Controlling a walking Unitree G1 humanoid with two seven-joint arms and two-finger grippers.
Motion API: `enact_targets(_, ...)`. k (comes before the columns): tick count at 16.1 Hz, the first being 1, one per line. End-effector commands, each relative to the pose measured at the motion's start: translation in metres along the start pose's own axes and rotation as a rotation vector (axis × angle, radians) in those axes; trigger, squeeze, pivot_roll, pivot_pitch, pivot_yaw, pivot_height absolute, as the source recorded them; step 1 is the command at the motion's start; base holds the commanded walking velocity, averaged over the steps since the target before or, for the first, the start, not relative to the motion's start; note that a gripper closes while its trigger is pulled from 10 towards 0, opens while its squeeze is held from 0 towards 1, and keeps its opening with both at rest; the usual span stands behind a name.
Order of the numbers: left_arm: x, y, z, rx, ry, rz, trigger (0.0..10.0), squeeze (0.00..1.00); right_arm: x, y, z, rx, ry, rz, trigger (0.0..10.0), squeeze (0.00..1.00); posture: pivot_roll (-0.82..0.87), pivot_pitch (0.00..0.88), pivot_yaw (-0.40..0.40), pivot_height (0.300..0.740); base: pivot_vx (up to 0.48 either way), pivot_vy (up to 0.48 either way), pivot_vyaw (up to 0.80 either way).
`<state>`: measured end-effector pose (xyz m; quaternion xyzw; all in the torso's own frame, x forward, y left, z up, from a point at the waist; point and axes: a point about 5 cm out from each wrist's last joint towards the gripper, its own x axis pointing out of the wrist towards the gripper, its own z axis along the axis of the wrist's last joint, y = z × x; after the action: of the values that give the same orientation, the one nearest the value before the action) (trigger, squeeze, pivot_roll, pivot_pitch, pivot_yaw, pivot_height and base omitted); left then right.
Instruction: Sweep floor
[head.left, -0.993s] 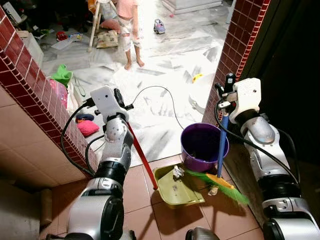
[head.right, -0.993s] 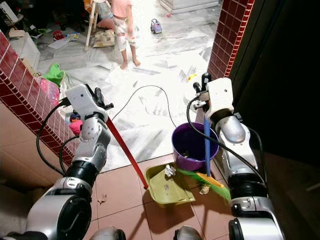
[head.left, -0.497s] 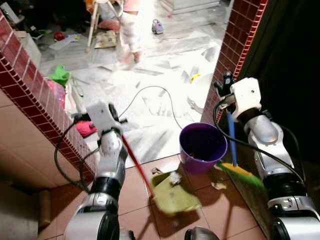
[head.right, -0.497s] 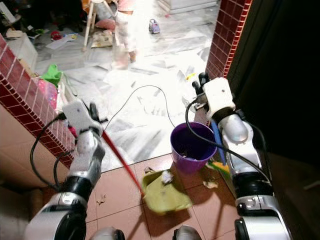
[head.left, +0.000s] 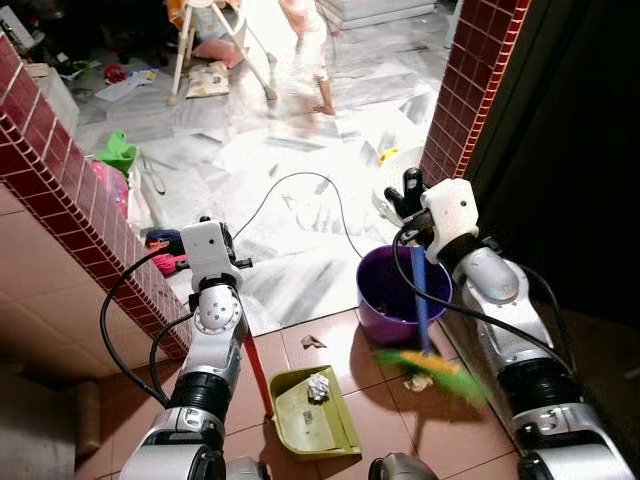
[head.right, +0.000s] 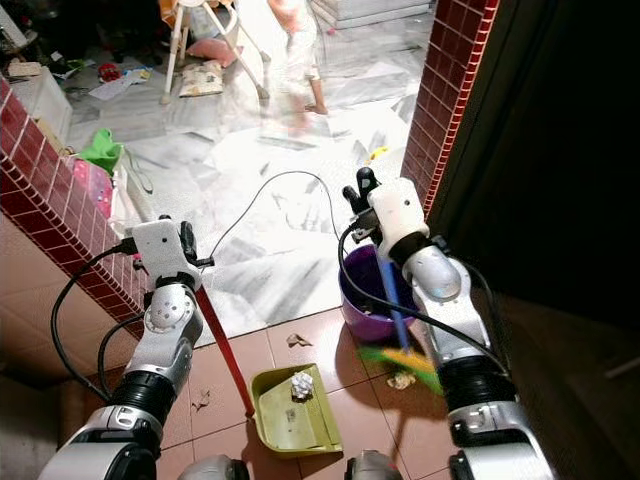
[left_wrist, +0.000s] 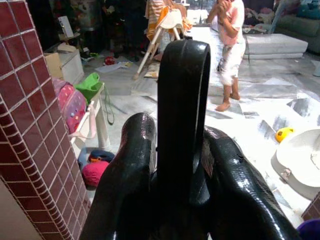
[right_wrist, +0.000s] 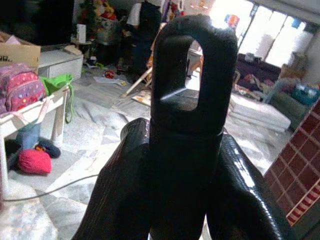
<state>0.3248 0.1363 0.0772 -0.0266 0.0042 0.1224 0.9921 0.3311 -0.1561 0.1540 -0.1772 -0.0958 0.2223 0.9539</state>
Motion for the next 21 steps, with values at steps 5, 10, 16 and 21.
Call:
enact_targets(5,-0.001,-0.004,0.006,0.028,-0.034,-0.02,10.0,0.0,-0.008,-0.014,0.027,-0.235,-0.119,-0.026,10.0,0.0,-0.18,0.0,0.056,0.74,0.0,0.0,0.0)
enact_targets(10,-0.001,-0.007,0.006,0.028,-0.029,-0.029,10.0,0.0,0.001,0.01,0.05,-0.11,-0.219,0.178,10.0,0.0,-0.18,0.0,0.059,0.74,0.0,0.0,0.0)
enact_targets(16,-0.002,-0.009,0.005,0.029,-0.02,-0.027,10.0,0.0,-0.013,0.022,0.027,-0.12,-0.024,0.501,10.0,0.0,-0.17,0.0,0.052,0.74,0.0,0.0,0.0)
enact_targets(21,-0.002,-0.008,0.007,0.024,-0.026,-0.024,10.0,0.0,0.007,0.017,0.067,0.092,-0.252,0.161,10.0,0.0,-0.17,0.0,0.06,0.74,0.0,0.0,0.0)
